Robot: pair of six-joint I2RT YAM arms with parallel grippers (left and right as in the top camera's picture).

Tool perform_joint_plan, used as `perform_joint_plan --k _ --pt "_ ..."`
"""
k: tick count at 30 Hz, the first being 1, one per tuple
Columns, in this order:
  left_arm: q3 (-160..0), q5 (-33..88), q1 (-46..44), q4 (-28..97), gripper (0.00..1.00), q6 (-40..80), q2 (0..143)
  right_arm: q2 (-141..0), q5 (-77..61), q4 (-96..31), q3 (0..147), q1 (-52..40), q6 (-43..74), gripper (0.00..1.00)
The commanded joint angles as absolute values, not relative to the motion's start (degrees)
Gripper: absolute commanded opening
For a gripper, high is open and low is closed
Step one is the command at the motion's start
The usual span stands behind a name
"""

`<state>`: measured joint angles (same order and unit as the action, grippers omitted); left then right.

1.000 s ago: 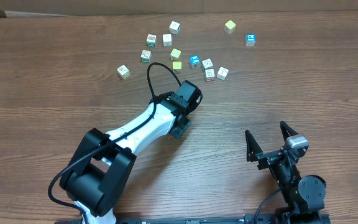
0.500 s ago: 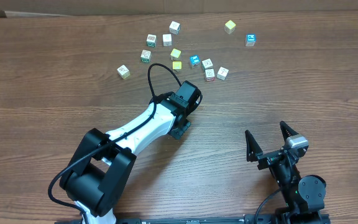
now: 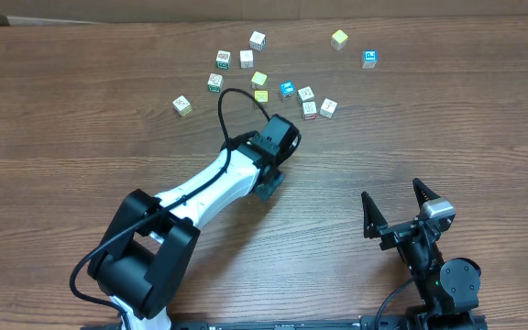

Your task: Form a circle

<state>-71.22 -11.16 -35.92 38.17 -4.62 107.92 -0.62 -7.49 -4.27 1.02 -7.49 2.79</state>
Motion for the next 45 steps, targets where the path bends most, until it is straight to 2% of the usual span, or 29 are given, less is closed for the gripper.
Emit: perform_joint_plan --k 1,9,16,27,37,45 --pt "-75.57 -10.46 -36.03 39.57 0.04 -4.23 108.53 -0.16 -7.38 -4.03 0.45 -7.2 2.5 1.0" --pt "-77.65 -10.94 -35.92 50.41 0.04 -0.27 108.53 -0.16 -7.38 -4.01 0.45 -7.2 2.5 1.0" --pt "-77.65 -20.01 -35.92 56.86 0.04 8.86 107.15 -0.16 -7.38 -4.01 0.45 -7.2 2.5 1.0" --pt "-77.6 -20.14 -35.9 66.13 0.04 20.1 104.2 -0.16 -7.38 -4.03 0.45 -7.2 2.5 1.0" --pt "-73.69 -19.88 -35.92 66.22 0.04 34.28 104.2 -0.16 -7.38 -4.03 0.45 -7.2 2.52 1.0" --pt "-68.95 -21.45 -36.03 59.94 0.04 35.2 104.2 -0.19 -7.4 -4.03 0.45 -7.2 2.5 1.0"
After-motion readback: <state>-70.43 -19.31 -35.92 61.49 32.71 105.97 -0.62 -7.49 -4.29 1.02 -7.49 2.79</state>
